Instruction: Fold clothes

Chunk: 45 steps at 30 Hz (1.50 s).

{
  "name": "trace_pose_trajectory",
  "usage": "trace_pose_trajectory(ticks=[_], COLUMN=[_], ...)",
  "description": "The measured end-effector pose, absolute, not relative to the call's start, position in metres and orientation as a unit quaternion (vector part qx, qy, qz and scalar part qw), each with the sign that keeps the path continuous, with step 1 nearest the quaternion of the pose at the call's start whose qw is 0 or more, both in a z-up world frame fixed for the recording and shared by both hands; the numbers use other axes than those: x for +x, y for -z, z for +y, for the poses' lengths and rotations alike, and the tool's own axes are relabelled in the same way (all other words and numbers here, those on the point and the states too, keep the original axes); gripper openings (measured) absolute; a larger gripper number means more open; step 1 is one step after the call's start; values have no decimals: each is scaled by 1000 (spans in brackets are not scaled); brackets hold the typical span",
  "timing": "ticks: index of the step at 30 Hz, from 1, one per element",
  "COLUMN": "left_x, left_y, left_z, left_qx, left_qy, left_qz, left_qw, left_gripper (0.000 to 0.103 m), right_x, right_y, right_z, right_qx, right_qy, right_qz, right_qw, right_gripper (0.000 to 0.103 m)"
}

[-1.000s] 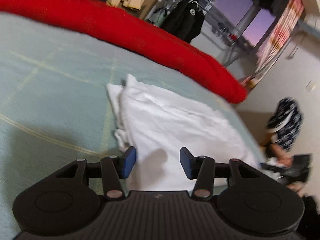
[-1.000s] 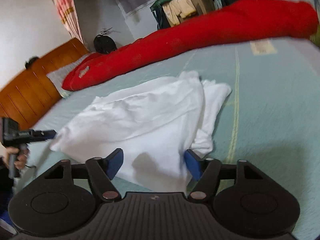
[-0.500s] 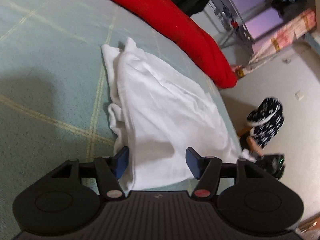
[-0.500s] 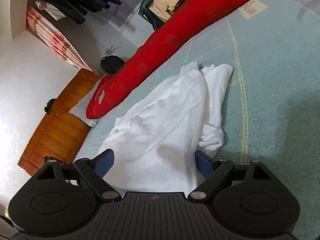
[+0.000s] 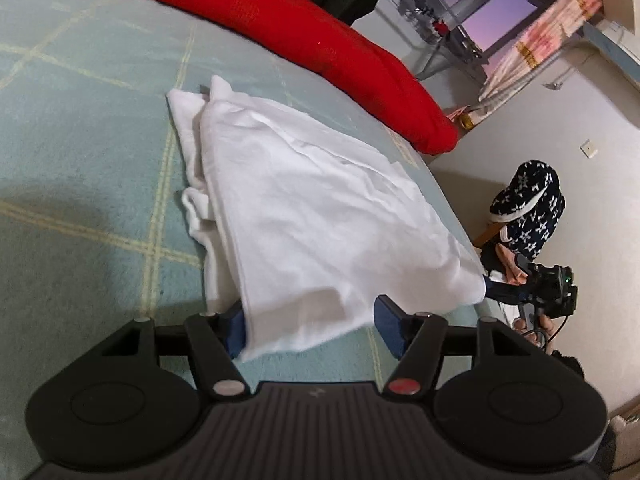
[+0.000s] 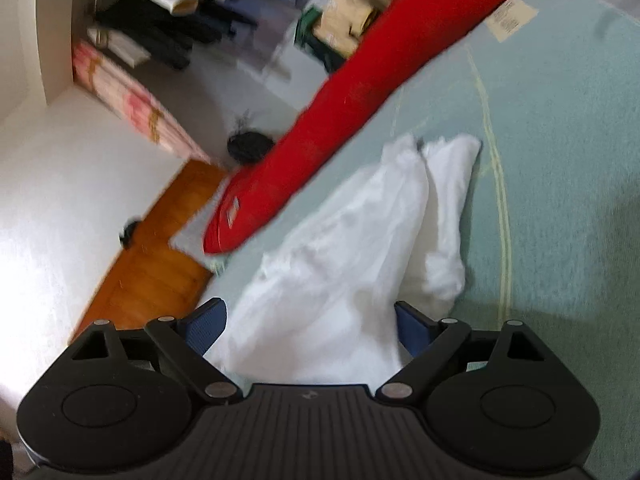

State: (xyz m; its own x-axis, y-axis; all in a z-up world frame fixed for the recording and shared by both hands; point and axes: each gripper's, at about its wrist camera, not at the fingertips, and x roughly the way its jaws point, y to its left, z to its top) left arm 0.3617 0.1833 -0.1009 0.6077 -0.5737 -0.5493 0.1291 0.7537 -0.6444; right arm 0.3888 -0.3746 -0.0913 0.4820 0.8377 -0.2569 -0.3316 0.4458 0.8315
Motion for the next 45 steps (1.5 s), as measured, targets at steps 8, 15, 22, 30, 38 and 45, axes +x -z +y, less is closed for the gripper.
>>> trace_pose_trajectory(ticks=[8, 15, 22, 30, 38, 45], left_x=[350, 354, 346, 327, 379, 398], left_y=[102, 90, 96, 61, 42, 63], left_z=[185, 190, 200, 226, 181, 177], left_qx=[-271, -263, -243, -241, -189, -160], left_qy=[207, 176, 140, 119, 171, 164], left_qz=[386, 393, 437, 386, 373, 398], left_qw=[857, 863, 854, 883, 892, 888], left_gripper=[60, 7, 8, 33, 33, 27], right_x=[388, 378, 340, 339, 409, 454], right_y=[106, 89, 73, 65, 36, 70], right_z=[-367, -362, -361, -375, -349, -287], right_qx=[358, 311, 235, 228, 208, 85], right_qy=[-353, -309, -303, -276, -299, -270], right_qz=[387, 383, 405, 392, 354, 388], right_qw=[773, 813, 830, 847, 861, 877], right_gripper=[40, 4, 4, 21, 22, 4])
